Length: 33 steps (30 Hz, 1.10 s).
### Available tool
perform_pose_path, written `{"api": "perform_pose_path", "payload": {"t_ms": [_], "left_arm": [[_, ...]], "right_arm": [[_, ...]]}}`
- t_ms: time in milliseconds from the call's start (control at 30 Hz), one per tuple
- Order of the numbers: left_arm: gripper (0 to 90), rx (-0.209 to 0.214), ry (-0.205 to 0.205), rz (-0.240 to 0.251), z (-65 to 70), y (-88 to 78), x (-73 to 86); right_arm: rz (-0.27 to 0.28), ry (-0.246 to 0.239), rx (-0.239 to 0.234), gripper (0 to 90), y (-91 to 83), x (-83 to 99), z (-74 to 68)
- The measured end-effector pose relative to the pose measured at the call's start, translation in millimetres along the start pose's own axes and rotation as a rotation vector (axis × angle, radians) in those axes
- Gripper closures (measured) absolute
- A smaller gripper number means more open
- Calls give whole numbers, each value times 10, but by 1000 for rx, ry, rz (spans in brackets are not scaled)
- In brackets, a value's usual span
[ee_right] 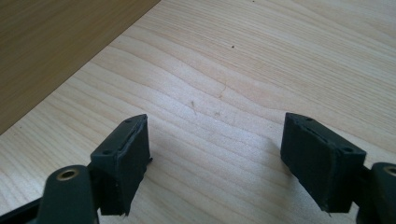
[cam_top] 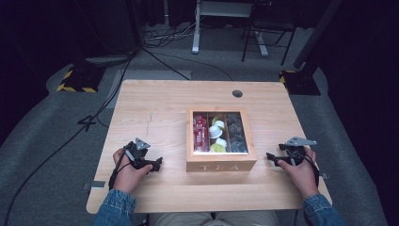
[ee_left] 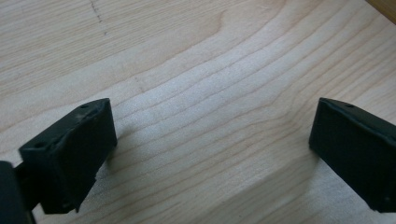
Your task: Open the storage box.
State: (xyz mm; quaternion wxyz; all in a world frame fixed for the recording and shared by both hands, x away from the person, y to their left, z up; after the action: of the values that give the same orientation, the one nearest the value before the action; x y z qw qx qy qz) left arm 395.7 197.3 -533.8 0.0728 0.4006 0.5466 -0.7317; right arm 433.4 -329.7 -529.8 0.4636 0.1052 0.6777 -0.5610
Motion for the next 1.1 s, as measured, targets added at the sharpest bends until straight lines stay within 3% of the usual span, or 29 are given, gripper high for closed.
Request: {"api": "perform_pose_path", "payload": {"t_ms": [100,167,200,267,300,367,767,1100], "left_arm": [[105,5,0,1,15,-31,-12],[228,2,17,-1,22,-62,-29],[179,-5,10,-3,26,-79,-37],[246,9,12,-9,47,-127,-53],[253,43,4,17,85,-197,-77],[245,49,1,20,98,-235,-88],[269,29,34,58,224,-566,-209],[286,54,50,119,409,-740,-332]], "right_arm": [[0,0,1,238,1,0,0],[0,1,2,238,1,-1,0],[0,1,2,238,1,0,0],[1,1,2,238,1,0,0],[1,2,-1,238,1,0,1],[1,3,-2,239,0,0,2],[0,1,1,238,0,0,0],[1,1,1,238,1,0,0]]}}
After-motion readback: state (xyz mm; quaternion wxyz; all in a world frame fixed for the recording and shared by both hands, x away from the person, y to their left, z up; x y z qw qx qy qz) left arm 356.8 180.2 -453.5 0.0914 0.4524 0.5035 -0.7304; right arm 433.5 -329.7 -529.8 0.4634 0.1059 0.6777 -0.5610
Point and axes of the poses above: each handheld gripper's, and its own axes: y roughly forward along the jaws, x roughly out of its underside, z roughly to its right, the point moved 4 cm from there along y, roughly forward along the jaws, and after that the axes turned 5 degrees about x, right-handed, at the moved point
